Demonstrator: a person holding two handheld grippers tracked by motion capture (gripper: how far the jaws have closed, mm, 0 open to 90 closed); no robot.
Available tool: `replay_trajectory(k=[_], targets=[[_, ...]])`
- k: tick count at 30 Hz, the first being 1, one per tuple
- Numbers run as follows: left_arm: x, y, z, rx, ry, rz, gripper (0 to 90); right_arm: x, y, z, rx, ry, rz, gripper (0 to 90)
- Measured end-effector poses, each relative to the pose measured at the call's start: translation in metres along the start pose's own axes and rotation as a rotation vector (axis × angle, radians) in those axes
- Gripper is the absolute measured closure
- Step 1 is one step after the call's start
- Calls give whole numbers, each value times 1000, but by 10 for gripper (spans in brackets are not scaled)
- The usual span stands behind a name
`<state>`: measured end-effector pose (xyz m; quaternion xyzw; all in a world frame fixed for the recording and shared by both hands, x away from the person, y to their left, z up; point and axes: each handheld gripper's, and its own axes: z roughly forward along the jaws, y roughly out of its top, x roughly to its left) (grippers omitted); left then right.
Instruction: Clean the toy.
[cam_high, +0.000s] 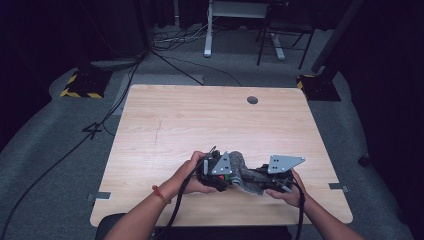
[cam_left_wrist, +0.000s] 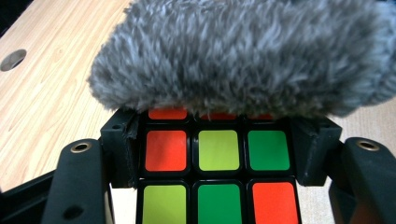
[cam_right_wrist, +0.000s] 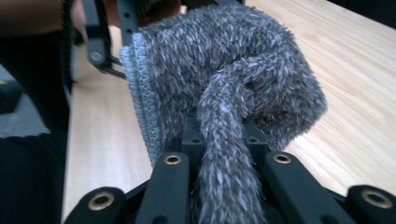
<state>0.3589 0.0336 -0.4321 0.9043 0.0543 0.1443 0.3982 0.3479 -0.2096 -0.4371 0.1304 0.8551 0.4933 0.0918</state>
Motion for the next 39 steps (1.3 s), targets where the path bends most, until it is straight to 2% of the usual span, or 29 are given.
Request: replay_trajectory(k=[2, 6, 7, 9, 13, 18, 19, 20, 22, 26, 29, 31, 36, 39], targets=[[0, 2, -2, -20, -3, -9, 330, -1, -2, 3, 45, -34, -10, 781], [0, 5, -9, -62, 1, -16, 331, -8, -15, 14, 144, -57, 18, 781], [0, 5, -11, -66, 3, -14, 331, -9, -17, 15, 146, -46, 29, 781], [0, 5, -11, -64, 5, -16, 331, -7, -15, 15, 137, -49, 21, 781], [0, 4, -9, -46, 8, -10, 331, 1, -6, 8, 74, -53, -5, 781], [-6, 4, -1, -10, -4, 5, 331, 2, 0, -2, -12, -43, 4, 779], [-8, 4, 1, -10, -10, 7, 331, 2, 1, -3, -14, -44, 3, 779], [-9, 5, 1, -8, -10, 15, 331, 2, 2, -4, -16, -51, 1, 778], [-9, 6, 0, -25, -28, 4, 332, 0, 1, -3, -2, -62, -3, 778], [-6, 8, -8, -82, -46, -9, 332, -6, -6, 3, 68, -85, 21, 777], [-4, 8, -14, -112, -53, -17, 332, -8, -10, 10, 133, -67, 29, 776], [-3, 8, -16, -118, -40, -19, 332, -7, -12, 14, 153, -46, 36, 775], [-3, 8, -19, -150, -47, -27, 331, -5, -8, 10, 123, -27, 43, 775], [-4, 8, -18, -114, -28, -15, 329, -4, -6, 5, 82, -31, 32, 775]])
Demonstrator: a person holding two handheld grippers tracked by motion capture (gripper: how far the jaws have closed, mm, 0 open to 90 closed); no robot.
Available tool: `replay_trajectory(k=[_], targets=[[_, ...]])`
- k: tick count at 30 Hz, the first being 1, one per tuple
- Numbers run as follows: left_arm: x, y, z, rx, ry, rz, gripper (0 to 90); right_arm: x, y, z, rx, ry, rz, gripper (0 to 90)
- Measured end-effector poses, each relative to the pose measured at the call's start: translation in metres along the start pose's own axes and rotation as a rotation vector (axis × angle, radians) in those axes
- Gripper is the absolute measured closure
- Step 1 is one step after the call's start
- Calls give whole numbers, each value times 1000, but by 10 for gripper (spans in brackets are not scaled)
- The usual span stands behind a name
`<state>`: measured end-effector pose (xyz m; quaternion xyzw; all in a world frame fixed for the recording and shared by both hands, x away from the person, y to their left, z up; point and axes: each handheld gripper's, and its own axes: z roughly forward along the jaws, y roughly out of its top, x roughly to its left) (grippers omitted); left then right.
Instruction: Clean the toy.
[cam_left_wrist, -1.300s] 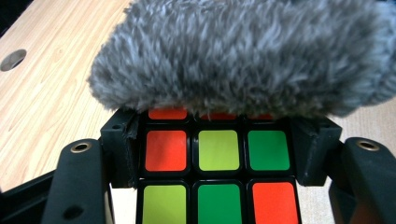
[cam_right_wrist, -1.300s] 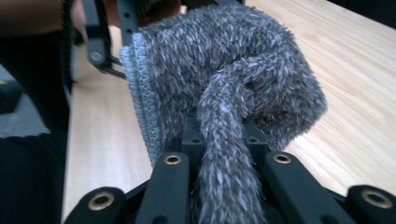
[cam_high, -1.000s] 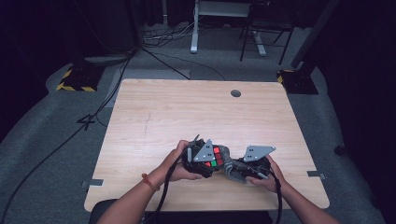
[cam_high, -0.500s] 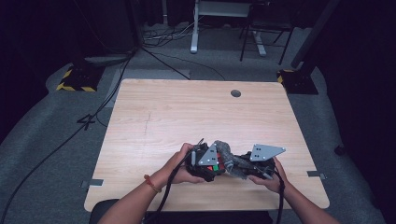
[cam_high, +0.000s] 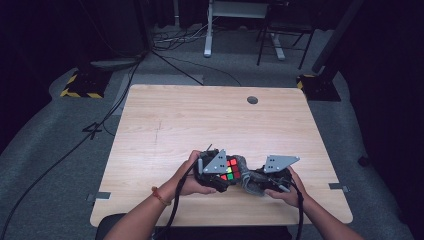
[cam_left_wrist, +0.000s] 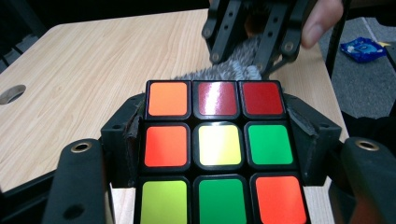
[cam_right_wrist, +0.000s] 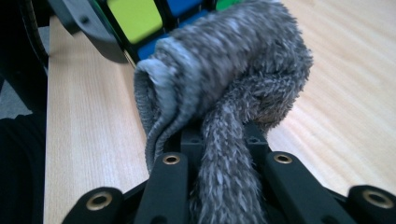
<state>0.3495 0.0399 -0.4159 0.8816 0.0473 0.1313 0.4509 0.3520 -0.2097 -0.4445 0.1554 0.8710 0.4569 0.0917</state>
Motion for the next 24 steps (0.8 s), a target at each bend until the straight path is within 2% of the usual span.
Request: replay_trajectory(k=[3, 5, 7, 9, 12, 14, 15, 16, 19, 22, 24], targets=[[-4, -2, 9, 70, 17, 27, 329, 2, 4, -6, -41, 7, -4, 776], [-6, -2, 14, 101, 19, 47, 328, 7, 8, -9, -59, 7, -23, 776], [-6, -2, 17, 109, 20, 37, 327, 10, 9, -9, -52, -9, -44, 776], [-6, -3, 19, 120, 21, 31, 327, 11, 11, -10, -75, -3, -38, 776], [-9, -4, 26, 155, 27, 56, 326, 15, 16, -13, -112, 23, -54, 776], [-10, -4, 28, 169, 24, 71, 329, 21, 19, -12, -98, 11, -87, 776], [-11, -4, 28, 173, 33, 78, 330, 22, 20, -11, -75, -18, -98, 775], [-10, -4, 26, 167, 30, 71, 330, 20, 19, -10, -57, -47, -98, 775], [-8, -3, 18, 129, 31, 56, 331, 7, 11, -9, -17, -89, -51, 775], [-4, -2, 8, 84, 42, 37, 331, -4, 0, -5, 22, -95, -16, 774], [-4, -1, 4, 55, 48, 34, 331, -9, -3, -2, 44, -83, 3, 772]])
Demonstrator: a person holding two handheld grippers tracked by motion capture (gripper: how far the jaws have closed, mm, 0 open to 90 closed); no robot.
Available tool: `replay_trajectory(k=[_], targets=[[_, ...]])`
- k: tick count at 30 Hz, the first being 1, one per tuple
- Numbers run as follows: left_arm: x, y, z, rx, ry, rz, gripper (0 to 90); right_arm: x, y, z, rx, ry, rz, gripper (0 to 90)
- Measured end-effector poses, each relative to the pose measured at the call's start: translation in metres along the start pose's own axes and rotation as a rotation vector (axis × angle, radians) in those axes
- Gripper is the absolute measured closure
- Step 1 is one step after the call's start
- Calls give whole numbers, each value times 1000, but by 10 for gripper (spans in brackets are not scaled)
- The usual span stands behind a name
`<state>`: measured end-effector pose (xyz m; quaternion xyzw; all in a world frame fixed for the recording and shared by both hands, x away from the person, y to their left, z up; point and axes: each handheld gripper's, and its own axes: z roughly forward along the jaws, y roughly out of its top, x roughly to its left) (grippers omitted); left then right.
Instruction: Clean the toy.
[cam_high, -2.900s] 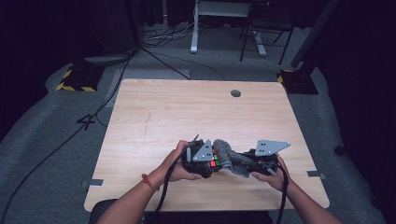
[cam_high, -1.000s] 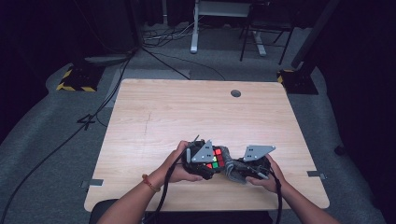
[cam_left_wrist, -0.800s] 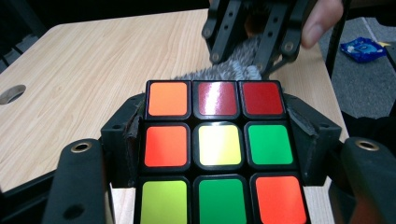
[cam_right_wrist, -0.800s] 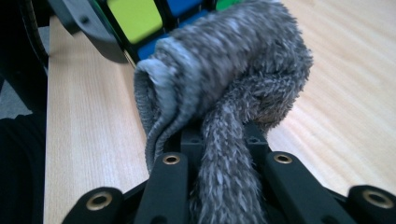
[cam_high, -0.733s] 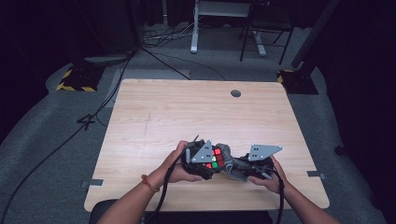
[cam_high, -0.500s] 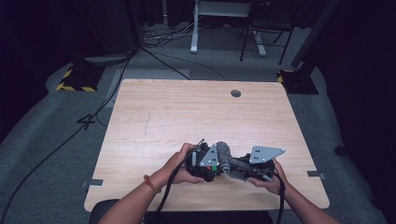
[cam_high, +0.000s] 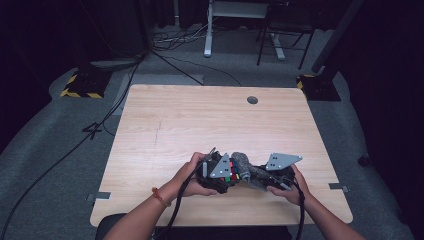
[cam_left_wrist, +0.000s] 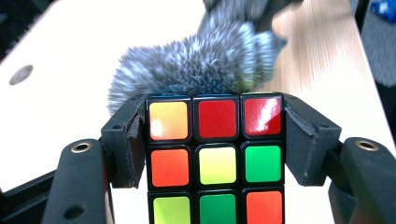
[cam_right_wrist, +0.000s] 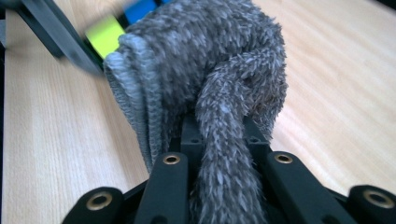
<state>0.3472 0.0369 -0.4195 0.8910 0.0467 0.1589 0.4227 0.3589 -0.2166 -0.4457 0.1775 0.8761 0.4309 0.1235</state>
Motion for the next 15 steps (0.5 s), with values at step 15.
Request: replay_trajectory(k=[15], targets=[[7, -2, -8, -81, -34, -50, 327, -10, -8, 2, -144, 207, 168, 772]])
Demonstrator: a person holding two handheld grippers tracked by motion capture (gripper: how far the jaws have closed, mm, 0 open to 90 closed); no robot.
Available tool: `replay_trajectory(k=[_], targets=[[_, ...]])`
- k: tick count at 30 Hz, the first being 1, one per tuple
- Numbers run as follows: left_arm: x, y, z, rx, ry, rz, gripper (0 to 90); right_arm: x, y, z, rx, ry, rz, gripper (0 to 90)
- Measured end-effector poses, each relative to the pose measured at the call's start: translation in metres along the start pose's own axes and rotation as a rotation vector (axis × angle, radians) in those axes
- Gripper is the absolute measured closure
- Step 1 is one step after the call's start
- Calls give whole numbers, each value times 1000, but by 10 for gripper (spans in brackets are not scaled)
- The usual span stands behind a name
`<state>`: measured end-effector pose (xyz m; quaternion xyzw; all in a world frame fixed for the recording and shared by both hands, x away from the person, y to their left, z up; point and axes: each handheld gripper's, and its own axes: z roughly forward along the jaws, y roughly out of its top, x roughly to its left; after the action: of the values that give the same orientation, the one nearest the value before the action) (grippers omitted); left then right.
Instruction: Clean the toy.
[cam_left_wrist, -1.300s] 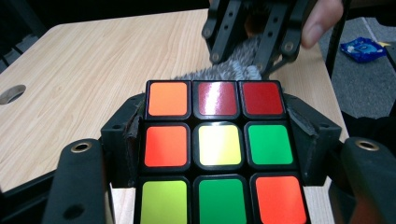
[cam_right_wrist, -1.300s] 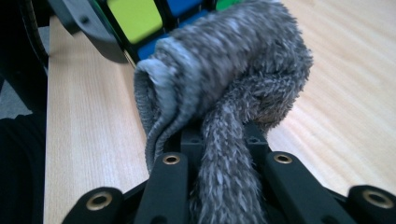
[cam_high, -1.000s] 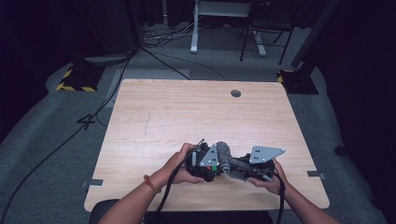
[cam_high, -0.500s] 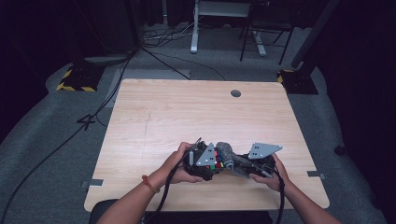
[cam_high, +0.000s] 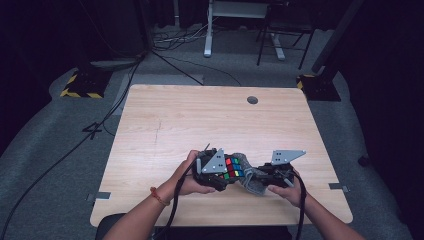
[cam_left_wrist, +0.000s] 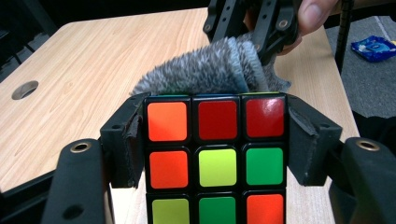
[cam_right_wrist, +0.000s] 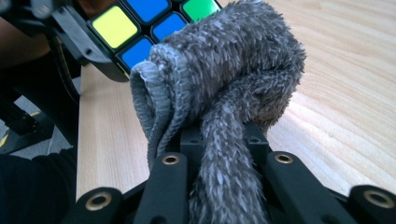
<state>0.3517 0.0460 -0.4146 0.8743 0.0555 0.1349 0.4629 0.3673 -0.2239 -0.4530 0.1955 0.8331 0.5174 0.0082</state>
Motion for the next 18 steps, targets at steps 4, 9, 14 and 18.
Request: replay_trajectory(k=[4, 9, 14, 18], targets=[[1, -3, 2, 26, 0, 2, 324, 1, 1, -4, -31, 2, -12, 772], [-2, -4, 8, 81, 20, 21, 324, 5, 4, -8, -38, -14, -47, 772], [-4, -5, 15, 125, 22, 37, 326, 11, 9, -10, -49, -22, -82, 772], [-4, -5, 15, 118, 33, 48, 332, 13, 10, -11, -53, -32, -95, 771]])
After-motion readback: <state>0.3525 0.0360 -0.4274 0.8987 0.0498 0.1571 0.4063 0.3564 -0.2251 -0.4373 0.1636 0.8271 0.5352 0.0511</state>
